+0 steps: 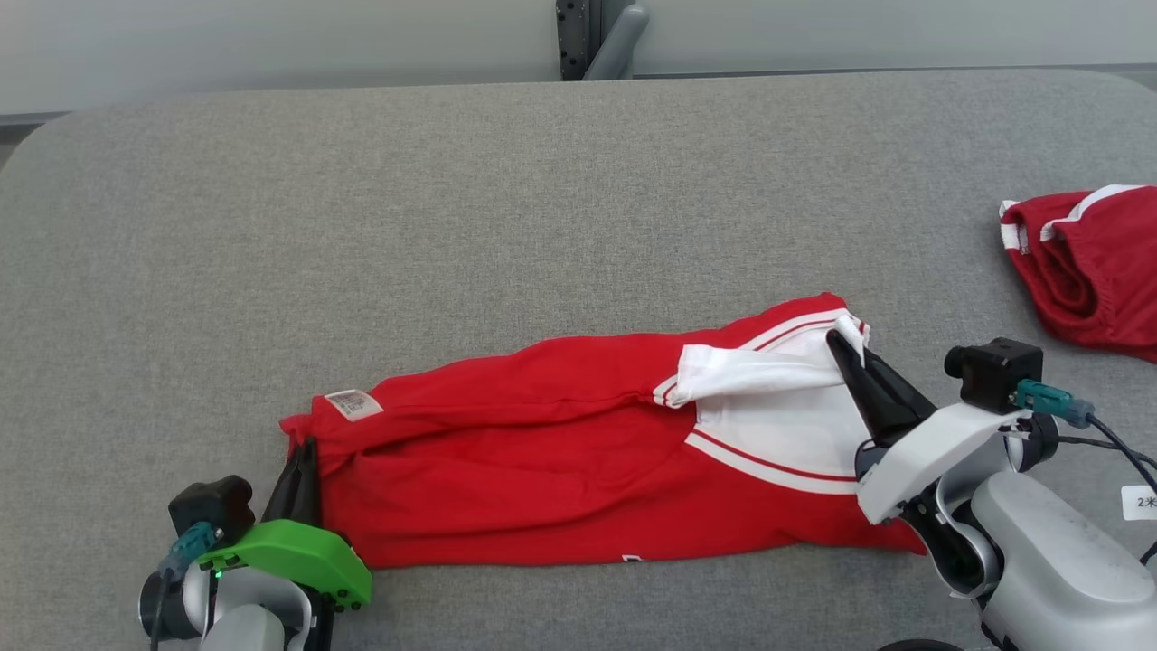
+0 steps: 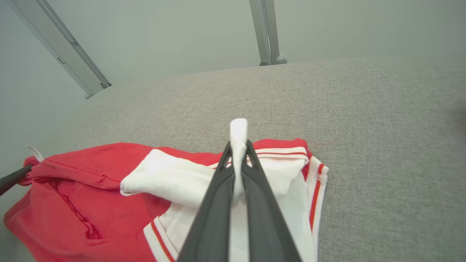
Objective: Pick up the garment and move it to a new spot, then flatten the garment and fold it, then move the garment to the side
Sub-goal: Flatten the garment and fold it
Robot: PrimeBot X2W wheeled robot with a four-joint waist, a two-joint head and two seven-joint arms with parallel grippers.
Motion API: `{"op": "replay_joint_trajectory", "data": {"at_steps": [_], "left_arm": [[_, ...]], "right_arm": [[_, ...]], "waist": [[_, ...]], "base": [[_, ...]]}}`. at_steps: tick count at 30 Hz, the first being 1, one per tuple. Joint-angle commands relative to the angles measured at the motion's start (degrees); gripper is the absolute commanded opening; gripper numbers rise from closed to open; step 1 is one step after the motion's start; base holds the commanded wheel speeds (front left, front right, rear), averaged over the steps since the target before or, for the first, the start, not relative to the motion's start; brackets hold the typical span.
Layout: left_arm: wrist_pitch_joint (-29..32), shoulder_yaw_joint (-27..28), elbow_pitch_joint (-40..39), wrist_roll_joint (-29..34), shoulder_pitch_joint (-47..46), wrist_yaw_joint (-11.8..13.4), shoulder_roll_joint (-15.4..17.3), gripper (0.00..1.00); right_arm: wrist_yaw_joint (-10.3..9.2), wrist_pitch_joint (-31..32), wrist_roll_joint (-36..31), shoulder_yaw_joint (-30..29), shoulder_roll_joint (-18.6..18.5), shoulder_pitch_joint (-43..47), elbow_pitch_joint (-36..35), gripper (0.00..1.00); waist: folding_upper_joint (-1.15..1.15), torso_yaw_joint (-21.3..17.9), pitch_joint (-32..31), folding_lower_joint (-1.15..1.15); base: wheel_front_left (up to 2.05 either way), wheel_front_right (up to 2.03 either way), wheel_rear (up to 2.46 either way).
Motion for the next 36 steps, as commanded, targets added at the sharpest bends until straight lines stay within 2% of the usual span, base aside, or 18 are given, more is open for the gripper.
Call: {"op": "replay_joint_trajectory", "data": {"at_steps": [1, 15, 24, 25, 26, 27, 36], "left_arm": [[0.0, 0.1, 0.1, -0.1, 0.8, -0.1, 0.2, 0.00], [0.0, 1.3, 1.7, -1.2, 3.3, -0.3, -0.2, 0.00], [0.0, 1.7, 0.6, -2.4, 6.0, 0.5, -0.2, 0.00], [0.0, 1.7, 0.5, -2.4, 6.5, 0.7, -0.1, 0.12], [0.0, 1.6, 0.4, -2.5, 6.8, 0.8, -0.1, 0.96], [0.0, 1.9, 0.0, -2.8, 6.9, 1.2, -0.1, 1.00], [0.0, 3.3, -8.4, -1.5, 11.4, 4.1, -0.2, 1.00]], "right_arm": [[-0.04, -0.1, -0.5, -0.1, 0.2, 0.6, 0.1, 0.00], [-0.04, -0.1, -1.2, -4.8, 2.6, 6.3, 0.7, 0.00], [-0.04, -0.1, -2.2, -7.3, 4.1, 8.3, 1.1, 0.00], [-0.04, -0.1, -2.5, -7.5, 4.3, 8.6, 1.2, 0.00], [-0.05, -0.1, -2.4, -7.4, 4.6, 9.1, 1.8, 0.27], [-0.04, -0.1, -2.5, -6.7, 4.6, 9.5, 2.6, 1.00], [-0.04, -0.1, -5.5, -12.6, 5.2, 11.8, -1.7, 1.00]], "waist": [[0.00, 0.0, 0.0, 0.00], [0.00, -0.3, -1.7, 0.00], [0.00, -0.8, -3.1, 0.00], [0.00, -0.8, -3.2, 0.00], [0.00, -0.8, -3.2, 0.00], [0.00, -0.8, -3.2, 0.00], [0.00, -0.4, -3.5, 0.00]], "base": [[0.00, 0.00, 0.00], [0.00, 0.00, 0.00], [0.00, 0.00, 0.00], [0.00, 0.00, 0.00], [0.00, 0.00, 0.00], [0.00, 0.00, 0.00], [0.00, 0.00, 0.00]]}}
